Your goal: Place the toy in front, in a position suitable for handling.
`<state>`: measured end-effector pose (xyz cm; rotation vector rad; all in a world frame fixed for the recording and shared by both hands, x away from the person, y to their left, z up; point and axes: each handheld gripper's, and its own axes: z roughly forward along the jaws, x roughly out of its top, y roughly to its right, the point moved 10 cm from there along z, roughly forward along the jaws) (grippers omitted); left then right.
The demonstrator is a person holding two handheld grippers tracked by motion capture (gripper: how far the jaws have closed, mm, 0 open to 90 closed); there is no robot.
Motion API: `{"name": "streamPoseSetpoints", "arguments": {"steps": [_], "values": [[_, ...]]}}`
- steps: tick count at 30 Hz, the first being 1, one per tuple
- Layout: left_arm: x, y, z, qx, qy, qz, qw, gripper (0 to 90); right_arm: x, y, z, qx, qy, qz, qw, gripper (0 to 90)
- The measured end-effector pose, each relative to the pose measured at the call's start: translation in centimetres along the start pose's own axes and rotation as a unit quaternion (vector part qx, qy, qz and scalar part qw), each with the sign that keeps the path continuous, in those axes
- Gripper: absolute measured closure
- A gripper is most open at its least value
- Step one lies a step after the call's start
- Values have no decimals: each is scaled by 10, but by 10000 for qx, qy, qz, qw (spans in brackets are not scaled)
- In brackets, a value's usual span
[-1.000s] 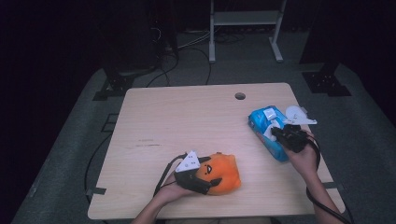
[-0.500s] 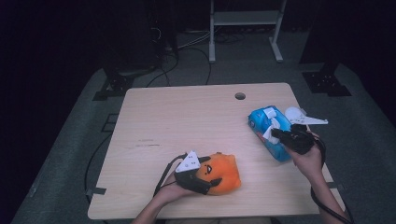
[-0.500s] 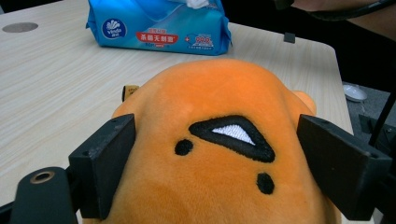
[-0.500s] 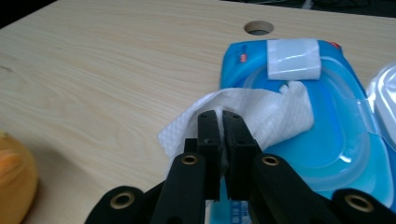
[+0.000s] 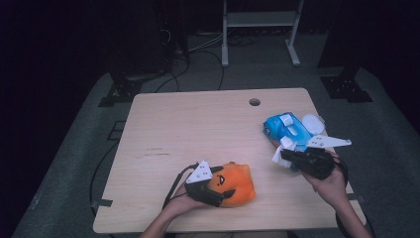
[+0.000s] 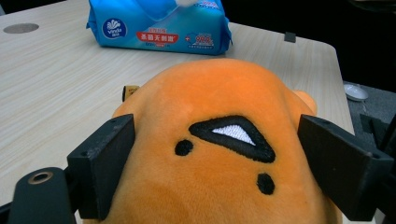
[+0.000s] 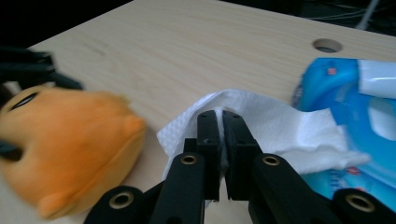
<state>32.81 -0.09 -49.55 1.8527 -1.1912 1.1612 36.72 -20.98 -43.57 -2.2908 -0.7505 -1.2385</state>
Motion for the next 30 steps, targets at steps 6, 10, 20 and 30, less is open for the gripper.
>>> {"name": "streamPoseSetpoints", "arguments": {"steps": [6,10,20,30], "values": [[0,0,0,-9,25,-9,10000,128,-3,-50,-8,578,-58,-415,9974,851],[-1,-1,0,-14,26,-11,10000,127,-2,-85,-11,1016,-97,-661,9926,848],[-1,-1,0,-34,39,-3,10000,125,9,-142,-12,1706,-163,-1104,9790,843],[-1,-1,0,-34,71,-41,10000,122,16,-155,-7,2164,-188,-992,9711,839]]}}
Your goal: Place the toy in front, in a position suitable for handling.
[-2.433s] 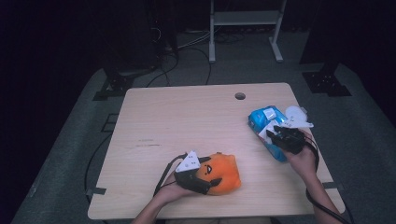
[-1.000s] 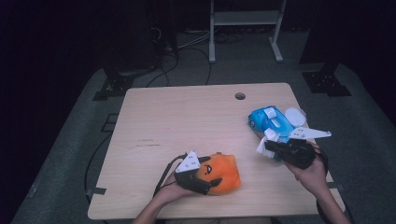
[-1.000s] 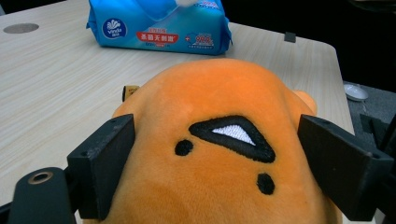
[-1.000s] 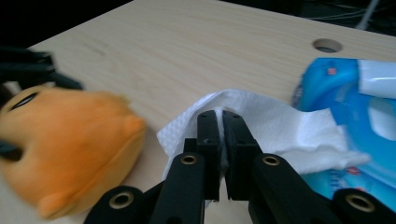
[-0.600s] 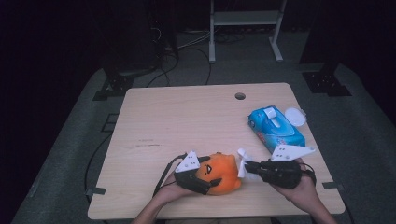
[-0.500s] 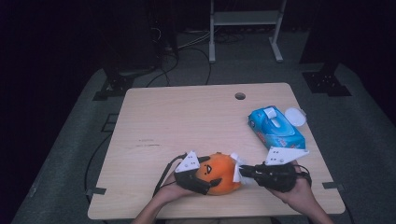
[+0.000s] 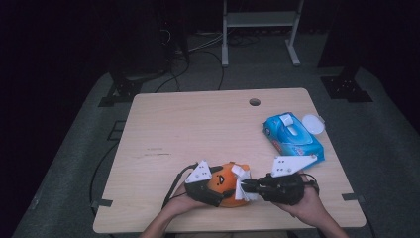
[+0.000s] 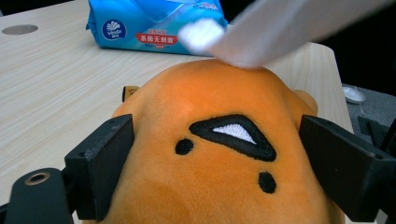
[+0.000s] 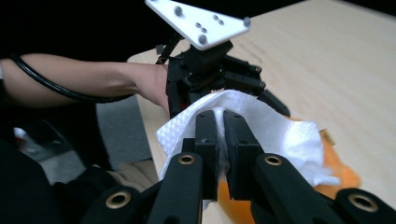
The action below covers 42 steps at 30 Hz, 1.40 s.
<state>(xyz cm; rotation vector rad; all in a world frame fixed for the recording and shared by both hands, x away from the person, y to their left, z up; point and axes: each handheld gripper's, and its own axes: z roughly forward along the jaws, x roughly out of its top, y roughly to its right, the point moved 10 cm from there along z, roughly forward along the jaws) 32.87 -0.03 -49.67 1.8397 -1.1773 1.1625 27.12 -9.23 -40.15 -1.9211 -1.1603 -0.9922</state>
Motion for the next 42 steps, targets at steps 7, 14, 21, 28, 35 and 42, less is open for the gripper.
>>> {"name": "streamPoseSetpoints", "arguments": {"steps": [7,14,21,28,35,42], "values": [[0,0,0,-11,11,26,10000,120,-19,36,22,117,-261,573,9979,833],[0,0,1,15,-7,19,10000,116,-26,66,35,-359,-389,542,9971,775],[0,1,3,13,-110,121,9999,116,-26,76,43,-528,-430,323,9972,670],[-2,6,2,-53,-205,364,9991,121,-31,80,52,-301,-488,499,9971,597],[-4,10,3,-87,-322,618,9975,105,-42,75,64,-199,-655,617,9957,612],[4,5,-10,-40,-606,478,9970,57,-45,67,65,-448,-729,385,9956,705]]}}
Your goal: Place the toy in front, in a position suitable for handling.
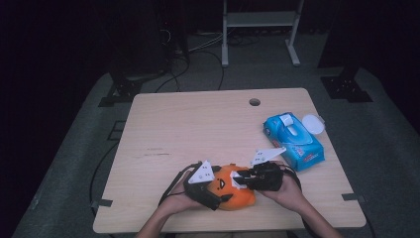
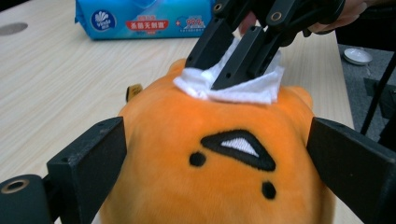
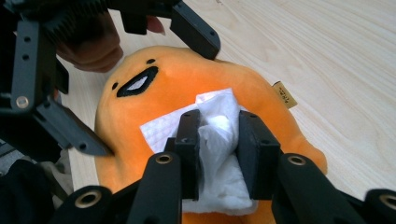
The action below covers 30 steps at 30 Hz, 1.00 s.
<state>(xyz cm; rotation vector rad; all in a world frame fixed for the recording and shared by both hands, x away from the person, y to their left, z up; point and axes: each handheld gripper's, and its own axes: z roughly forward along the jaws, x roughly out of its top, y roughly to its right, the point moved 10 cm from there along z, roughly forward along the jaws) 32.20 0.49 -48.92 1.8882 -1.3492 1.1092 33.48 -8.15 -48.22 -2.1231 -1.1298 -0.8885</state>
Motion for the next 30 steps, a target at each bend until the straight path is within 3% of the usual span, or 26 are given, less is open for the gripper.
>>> {"name": "streamPoseSetpoints", "arguments": {"steps": [5,7,12,18,21,22,25,26,28,29,30], "values": [[-1,-2,-8,-6,-86,0,10000,64,0,2,-4,-52,27,-25,10000,715],[-3,-3,-10,-58,-106,83,9999,112,-1,2,-9,-82,7,-32,10000,736],[-6,-4,-9,-68,-74,32,9999,228,-4,3,-17,-187,-1,35,9998,763],[-6,-7,-3,7,35,44,10000,286,-8,-2,-24,-337,-39,18,9994,780],[-6,-11,-1,32,72,-63,9999,289,-6,-8,-25,-356,-14,-63,9993,783],[-6,-14,0,36,124,-227,9997,288,-2,-13,-26,-343,31,-144,9993,783],[-5,-17,1,23,137,-289,9995,235,-2,-12,-24,-399,42,-179,9990,783],[-1,-16,0,-89,182,-340,9992,235,-3,-10,-22,-383,39,-143,9992,783],[3,-15,-4,-236,207,-342,9989,134,-7,-3,-16,-251,65,40,9997,782],[5,-13,-9,-354,219,-265,9988,115,-8,0,-16,-136,129,206,9996,781],[3,-13,-10,-366,188,-172,9990,115,-8,2,-17,-161,125,212,9996,781]]}}
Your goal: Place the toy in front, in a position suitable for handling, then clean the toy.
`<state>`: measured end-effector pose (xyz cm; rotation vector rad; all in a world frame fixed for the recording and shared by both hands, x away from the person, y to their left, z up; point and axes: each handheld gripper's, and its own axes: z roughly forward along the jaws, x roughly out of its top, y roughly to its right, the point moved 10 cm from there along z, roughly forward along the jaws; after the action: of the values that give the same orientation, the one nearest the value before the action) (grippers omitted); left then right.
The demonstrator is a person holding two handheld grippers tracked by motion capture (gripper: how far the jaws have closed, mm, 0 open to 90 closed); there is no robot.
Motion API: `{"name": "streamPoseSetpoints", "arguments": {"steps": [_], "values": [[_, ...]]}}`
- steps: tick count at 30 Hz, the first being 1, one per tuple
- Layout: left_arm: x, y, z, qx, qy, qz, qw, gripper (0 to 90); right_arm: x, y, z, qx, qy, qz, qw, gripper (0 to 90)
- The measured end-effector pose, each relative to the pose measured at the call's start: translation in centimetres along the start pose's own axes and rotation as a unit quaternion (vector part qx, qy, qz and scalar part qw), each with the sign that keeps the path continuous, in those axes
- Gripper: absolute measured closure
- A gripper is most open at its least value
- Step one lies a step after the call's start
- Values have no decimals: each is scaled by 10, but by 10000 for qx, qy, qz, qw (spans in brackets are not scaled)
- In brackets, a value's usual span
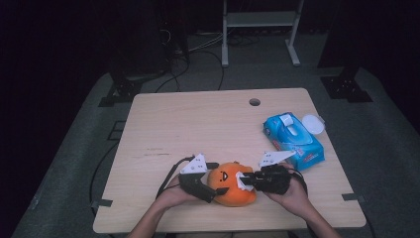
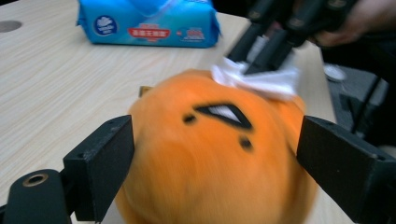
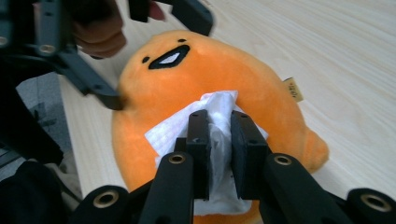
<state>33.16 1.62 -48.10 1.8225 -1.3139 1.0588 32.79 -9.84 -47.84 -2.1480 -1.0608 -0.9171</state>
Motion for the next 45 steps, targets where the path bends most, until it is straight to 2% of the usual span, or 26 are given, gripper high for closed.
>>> {"name": "streamPoseSetpoints", "arguments": {"steps": [4,5,6,7,9,11,12,15,19,21,23,24,25,26,28,29,31,32,34,36,37,39,40,41,43,45], "values": [[-8,-1,1,105,-120,155,9998,193,1,0,-2,-38,45,77,10000,783],[-9,-3,3,194,-154,93,9996,208,2,-1,-2,-91,70,63,9999,785],[-9,-5,3,219,-164,87,9996,232,6,-5,-5,-184,141,-21,9997,787],[-9,-6,3,239,-116,-5,9996,238,9,-8,-7,-230,172,-88,9995,786],[-9,-9,4,240,-78,-142,9996,247,14,-19,-8,-54,249,-141,9996,785],[-10,-10,3,222,-82,-190,9995,264,13,-25,-4,-123,180,-336,9992,784],[-11,-11,3,227,-71,-219,9995,271,11,-24,-1,-206,145,-439,9987,784],[-10,-14,3,246,-29,-383,9990,294,9,-17,-2,-280,146,-479,9984,784],[-12,-19,3,220,21,-627,9978,296,1,0,-11,-566,91,-355,9977,784],[-13,-21,2,244,33,-689,9973,293,-2,2,-15,-582,79,-236,9980,785],[-13,-23,3,311,49,-777,9965,291,-1,-4,-18,-505,131,-236,9984,785],[-13,-24,3,340,63,-837,9959,290,2,-15,-18,-314,194,-271,9990,785],[-13,-26,3,358,58,-904,9952,289,4,-21,-17,-227,204,-344,9989,784],[-13,-26,4,373,80,-937,9949,286,5,-31,-12,-238,168,-550,9981,784],[-13,-26,3,406,74,-926,9948,276,6,-36,-5,-447,91,-870,9952,783],[-13,-26,3,406,74,-926,9948,266,5,-35,-4,-513,58,-922,9944,783],[-11,-24,2,410,131,-938,9947,199,4,-28,-4,-510,97,-797,9955,783],[-7,-21,0,295,211,-944,9949,164,4,-22,-6,-526,115,-706,9960,784],[-5,-16,0,271,203,-860,9957,120,2,-13,-10,-530,176,-498,9972,783],[-7,-14,4,375,119,-702,9968,155,3,-8,-12,-467,265,-227,9983,784],[-7,-14,4,375,119,-702,9968,178,5,-9,-12,-392,327,-111,9986,784],[-6,-13,8,395,131,-617,9972,226,9,-13,-10,-383,365,-149,9985,785],[-6,-14,9,487,55,-495,9976,243,14,-24,-2,-388,349,-368,9980,784],[-7,-15,9,526,13,-461,9975,253,14,-26,0,-418,317,-461,9976,784],[-8,-16,7,515,41,-521,9973,268,16,-24,2,-510,295,-618,9964,783],[-9,-17,6,496,60,-564,9972,271,16,-21,1,-498,309,-557,9967,783]]}}
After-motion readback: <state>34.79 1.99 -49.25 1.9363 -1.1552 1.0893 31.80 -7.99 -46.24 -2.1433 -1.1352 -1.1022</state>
